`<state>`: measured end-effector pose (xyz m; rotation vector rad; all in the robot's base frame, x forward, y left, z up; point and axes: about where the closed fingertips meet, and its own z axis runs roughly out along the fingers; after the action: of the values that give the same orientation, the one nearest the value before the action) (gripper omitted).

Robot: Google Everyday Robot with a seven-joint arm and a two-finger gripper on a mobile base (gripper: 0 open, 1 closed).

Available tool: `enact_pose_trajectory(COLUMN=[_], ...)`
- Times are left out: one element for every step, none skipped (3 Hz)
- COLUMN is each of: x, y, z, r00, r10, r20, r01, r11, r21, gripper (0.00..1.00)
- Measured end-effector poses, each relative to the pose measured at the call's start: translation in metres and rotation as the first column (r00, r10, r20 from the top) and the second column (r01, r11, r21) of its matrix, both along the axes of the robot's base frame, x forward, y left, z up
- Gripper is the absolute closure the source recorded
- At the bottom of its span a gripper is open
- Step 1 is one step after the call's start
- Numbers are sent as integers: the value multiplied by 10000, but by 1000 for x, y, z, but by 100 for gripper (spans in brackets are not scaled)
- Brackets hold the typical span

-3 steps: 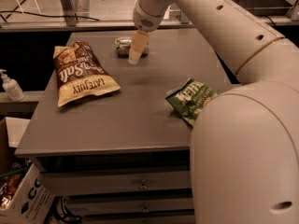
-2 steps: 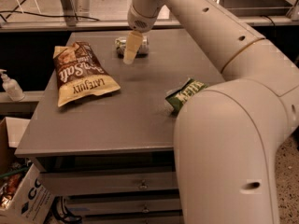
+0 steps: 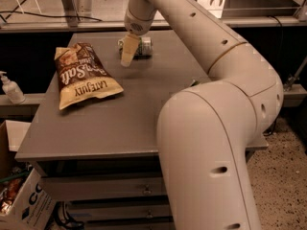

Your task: Place 7up can upright

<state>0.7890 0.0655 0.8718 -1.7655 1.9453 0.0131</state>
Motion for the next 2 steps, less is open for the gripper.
enact_pose_trajectory(x=[7, 14], y=[9, 9], z=[-5, -18], r00=[9998, 9995], r10=[156, 107], r20=[-81, -284], r01=[-158, -119], r11=[9998, 9991], r21=[-154, -395], gripper=[0, 0])
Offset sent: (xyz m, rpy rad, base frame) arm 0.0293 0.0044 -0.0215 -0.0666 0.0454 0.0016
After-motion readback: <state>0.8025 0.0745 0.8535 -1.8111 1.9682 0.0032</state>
